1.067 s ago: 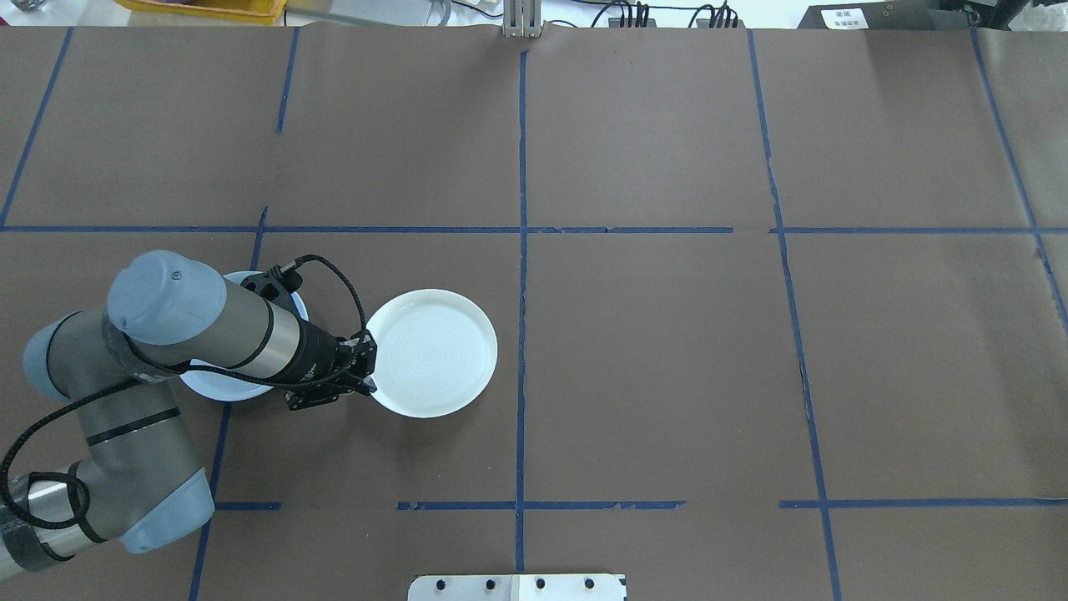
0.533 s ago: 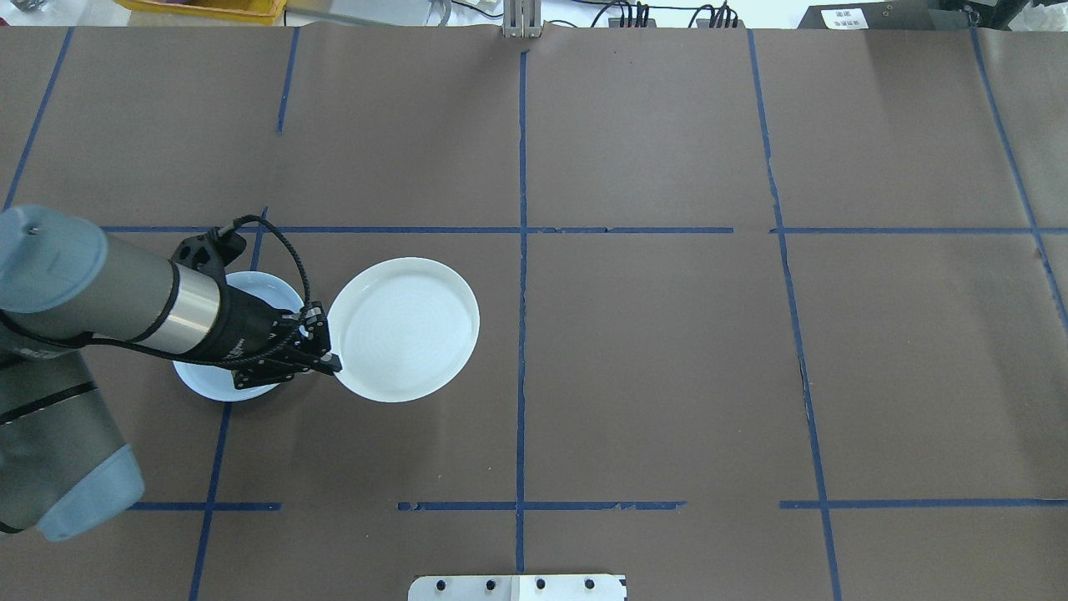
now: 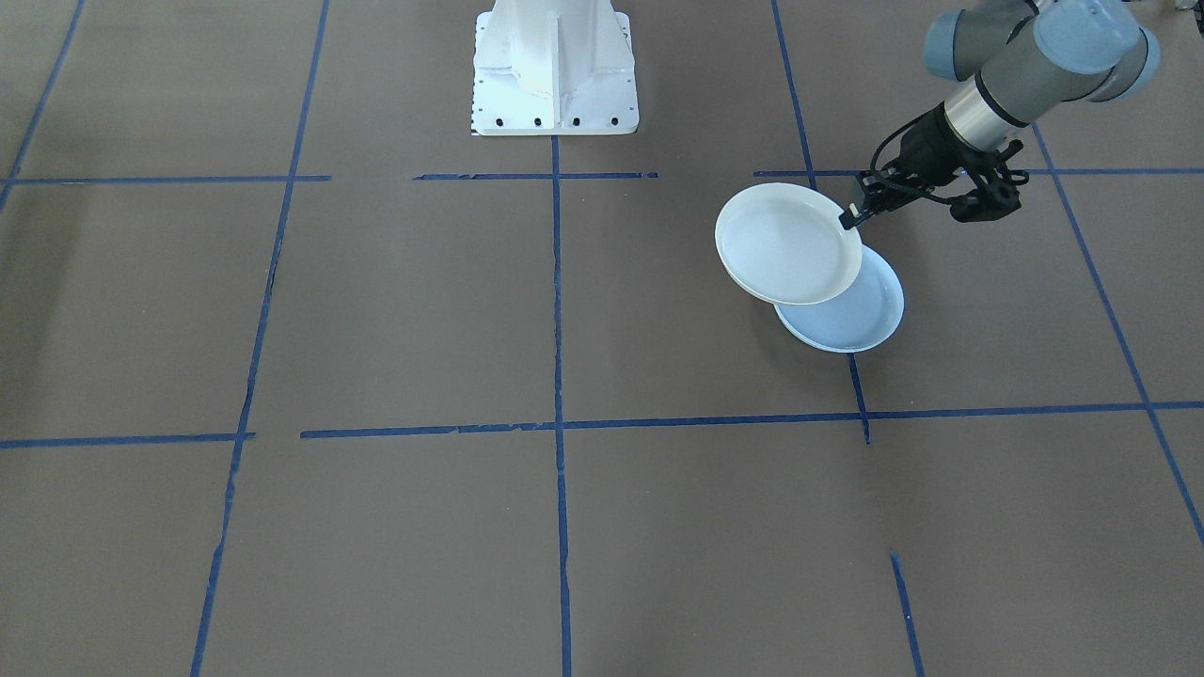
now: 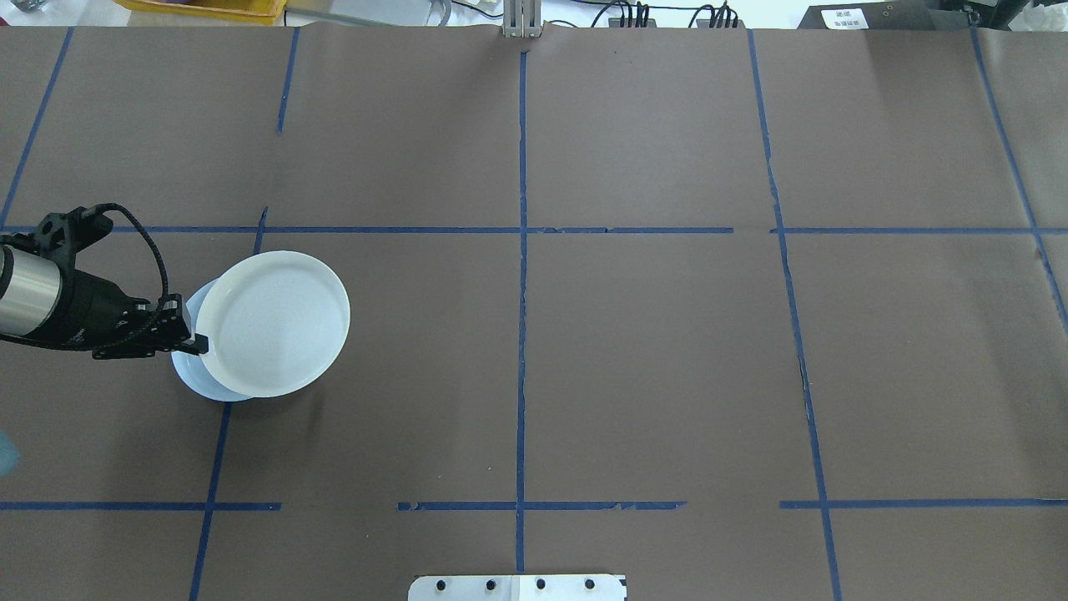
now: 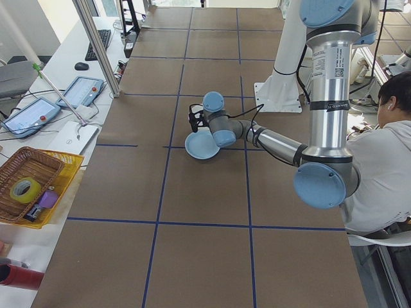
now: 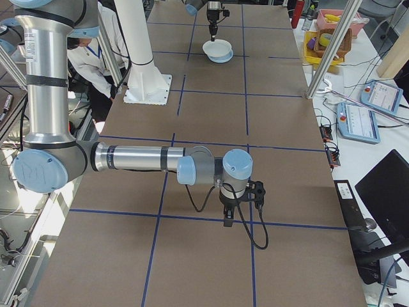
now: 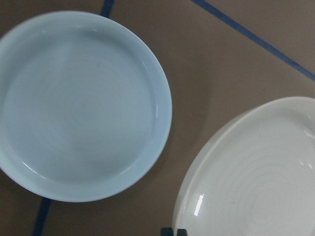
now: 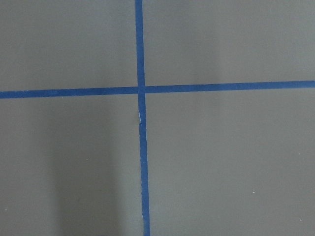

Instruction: Stack plate in center

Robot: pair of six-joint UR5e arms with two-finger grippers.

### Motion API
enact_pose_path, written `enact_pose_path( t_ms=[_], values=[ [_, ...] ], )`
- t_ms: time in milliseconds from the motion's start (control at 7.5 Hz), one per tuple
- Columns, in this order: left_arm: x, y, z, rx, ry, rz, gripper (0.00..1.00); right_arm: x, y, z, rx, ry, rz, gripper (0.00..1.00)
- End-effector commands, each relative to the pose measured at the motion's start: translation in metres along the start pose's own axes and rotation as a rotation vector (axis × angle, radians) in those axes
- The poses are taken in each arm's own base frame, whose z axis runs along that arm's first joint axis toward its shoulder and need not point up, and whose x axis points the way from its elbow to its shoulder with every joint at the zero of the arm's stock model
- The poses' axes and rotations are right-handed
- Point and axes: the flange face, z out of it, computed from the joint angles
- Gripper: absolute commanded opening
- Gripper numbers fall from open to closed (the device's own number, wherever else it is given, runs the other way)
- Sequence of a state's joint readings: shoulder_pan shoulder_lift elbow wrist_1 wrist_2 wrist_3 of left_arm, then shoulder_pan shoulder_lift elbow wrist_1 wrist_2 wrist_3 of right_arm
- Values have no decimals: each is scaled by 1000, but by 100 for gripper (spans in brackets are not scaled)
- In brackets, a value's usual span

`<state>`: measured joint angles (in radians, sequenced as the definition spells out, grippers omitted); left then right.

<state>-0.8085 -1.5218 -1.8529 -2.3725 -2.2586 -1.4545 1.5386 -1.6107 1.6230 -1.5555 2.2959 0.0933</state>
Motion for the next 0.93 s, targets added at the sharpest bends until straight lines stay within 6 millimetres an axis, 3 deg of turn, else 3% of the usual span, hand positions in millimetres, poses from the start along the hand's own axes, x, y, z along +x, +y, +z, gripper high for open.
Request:
enact_pose_path(
  t_ms=[0, 667, 800],
  values=[
    [-52, -22, 24, 9, 0, 32, 0, 0, 0, 0, 0, 0, 0, 100],
    [-81, -37, 26, -27, -24, 27, 0, 0, 0, 0, 0, 0, -1, 100],
    [-85, -39, 28, -28, -30, 20, 7, 0, 0, 0, 0, 1, -1, 100]
  ],
)
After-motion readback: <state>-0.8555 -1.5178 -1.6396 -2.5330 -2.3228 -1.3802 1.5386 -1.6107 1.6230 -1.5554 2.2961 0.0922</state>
